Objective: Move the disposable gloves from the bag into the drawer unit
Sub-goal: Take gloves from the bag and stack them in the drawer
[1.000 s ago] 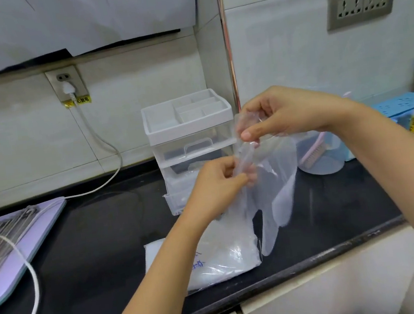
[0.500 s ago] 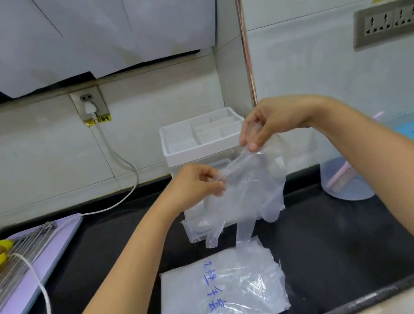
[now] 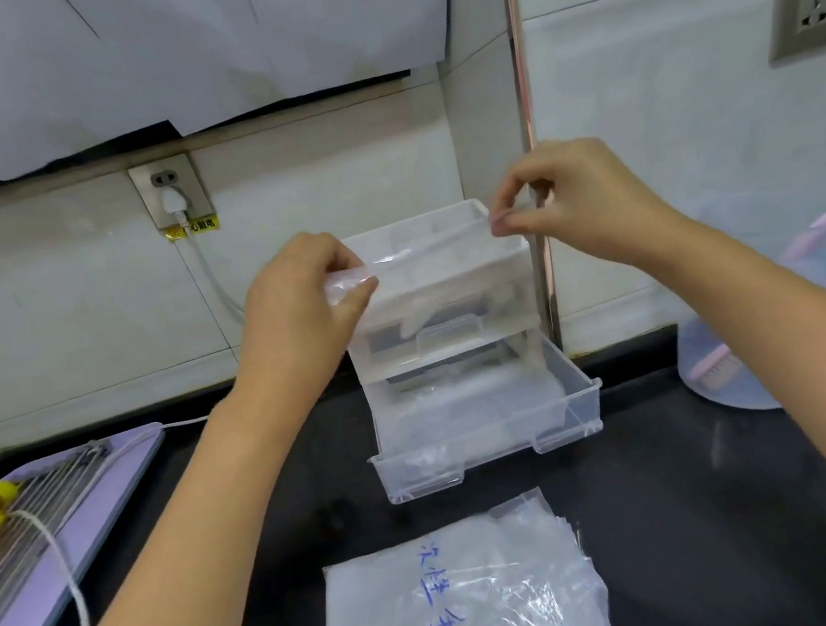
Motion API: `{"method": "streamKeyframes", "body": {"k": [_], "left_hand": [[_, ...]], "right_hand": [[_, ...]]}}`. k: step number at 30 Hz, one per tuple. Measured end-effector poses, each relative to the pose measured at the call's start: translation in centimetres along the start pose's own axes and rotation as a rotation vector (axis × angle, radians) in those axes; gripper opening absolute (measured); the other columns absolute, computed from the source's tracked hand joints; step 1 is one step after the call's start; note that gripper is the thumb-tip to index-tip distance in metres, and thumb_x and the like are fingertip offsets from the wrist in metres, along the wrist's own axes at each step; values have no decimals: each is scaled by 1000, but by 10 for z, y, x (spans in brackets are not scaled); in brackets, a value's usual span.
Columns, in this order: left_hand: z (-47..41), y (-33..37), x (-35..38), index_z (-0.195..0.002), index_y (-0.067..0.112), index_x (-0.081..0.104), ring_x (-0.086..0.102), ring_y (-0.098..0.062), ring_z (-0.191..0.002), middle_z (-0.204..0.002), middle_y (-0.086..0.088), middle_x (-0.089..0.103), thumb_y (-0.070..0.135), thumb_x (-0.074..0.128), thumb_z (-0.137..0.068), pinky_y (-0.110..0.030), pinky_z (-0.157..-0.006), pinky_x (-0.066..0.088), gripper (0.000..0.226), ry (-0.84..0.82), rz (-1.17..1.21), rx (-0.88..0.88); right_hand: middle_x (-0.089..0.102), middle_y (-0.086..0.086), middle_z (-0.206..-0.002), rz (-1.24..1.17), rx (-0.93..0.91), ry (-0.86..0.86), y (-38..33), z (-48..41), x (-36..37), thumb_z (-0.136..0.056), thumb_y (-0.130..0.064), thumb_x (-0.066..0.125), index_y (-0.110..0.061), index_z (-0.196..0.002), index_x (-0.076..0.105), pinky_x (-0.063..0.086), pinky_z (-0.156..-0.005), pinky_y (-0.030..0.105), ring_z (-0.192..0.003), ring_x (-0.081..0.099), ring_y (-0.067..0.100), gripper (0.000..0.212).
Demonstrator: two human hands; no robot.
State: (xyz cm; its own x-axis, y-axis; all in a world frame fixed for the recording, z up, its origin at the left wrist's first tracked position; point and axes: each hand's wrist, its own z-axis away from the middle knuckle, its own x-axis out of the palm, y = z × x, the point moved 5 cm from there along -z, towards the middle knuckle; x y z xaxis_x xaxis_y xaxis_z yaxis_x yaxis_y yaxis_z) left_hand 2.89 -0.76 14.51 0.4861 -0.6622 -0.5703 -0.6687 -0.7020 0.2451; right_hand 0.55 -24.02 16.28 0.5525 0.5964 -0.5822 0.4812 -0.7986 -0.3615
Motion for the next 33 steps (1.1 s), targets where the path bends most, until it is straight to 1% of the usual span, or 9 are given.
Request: {"method": "streamKeyframes", "body": {"k": [3,8,12,18,20,23,25,28,33], "left_hand": [[30,10,10,-75,19,59,54,-9,-76,-79,9,56,14,71,-81,-20,-68,41,14,-190,0,116],[48,1,67,-73,13,60,59,-12,-77,-80,4,64,8,64,-80,-29,-75,50,10,-698,-47,-16],[48,-6,97,-66,12,54,46,-8,-57,-67,2,56,2,57,-76,-17,-50,38,15,-930,-108,-73],[46,-10,121,-65,14,52,45,-11,-61,-70,3,51,0,55,-77,-19,-52,35,19,-1095,-270,-54],[47,-12,126,-68,15,54,49,-14,-69,-79,2,56,1,56,-78,-19,-53,36,18,-1117,-301,-36],[49,-11,130,-69,19,56,54,-17,-80,-92,-2,63,0,55,-80,-24,-65,42,22,-1132,-300,-39],[50,-10,131,-74,17,57,54,-19,-84,-97,-4,64,0,53,-82,-26,-71,45,20,-1134,-304,-43],[51,-9,130,-79,17,60,53,-19,-84,-98,-2,63,-1,52,-83,-26,-70,44,20,-1136,-308,-32],[49,-14,120,-88,29,67,56,-18,-100,-102,6,56,5,57,-84,-27,-79,46,26,-1234,-313,-73]], "right_hand": [[60,-17,-70,-41,-8,-141,12,29,9,-73,-11,79,-29,-75,71,36,-61,12,-64,44,9,20],[62,-21,-78,229,-70,-512,31,50,62,-81,-13,73,-30,-79,76,38,-76,10,-75,47,-6,17],[62,-17,-86,331,11,-694,40,56,81,-85,-17,67,-27,-87,76,35,-75,12,-82,47,-1,13],[66,-9,-90,411,142,-956,38,64,94,-85,-24,68,-21,-88,72,49,-78,26,-85,59,11,6],[67,-4,-78,416,183,-1018,34,66,93,-86,-39,66,-12,-90,73,49,-68,28,-67,56,12,28],[57,-11,-61,296,214,-873,24,56,87,-90,-50,57,-17,-86,75,37,-58,20,-55,48,5,38],[65,-13,-76,239,170,-802,17,50,91,-94,-41,54,-21,-97,74,42,-65,19,-67,56,1,29],[63,-7,-121,263,142,-936,16,56,112,-96,-21,52,-25,-114,68,44,-94,28,-110,57,13,25],[47,-4,-137,347,217,-1072,29,68,130,-93,-22,57,-30,-132,53,41,-93,28,-117,50,18,40]]}}
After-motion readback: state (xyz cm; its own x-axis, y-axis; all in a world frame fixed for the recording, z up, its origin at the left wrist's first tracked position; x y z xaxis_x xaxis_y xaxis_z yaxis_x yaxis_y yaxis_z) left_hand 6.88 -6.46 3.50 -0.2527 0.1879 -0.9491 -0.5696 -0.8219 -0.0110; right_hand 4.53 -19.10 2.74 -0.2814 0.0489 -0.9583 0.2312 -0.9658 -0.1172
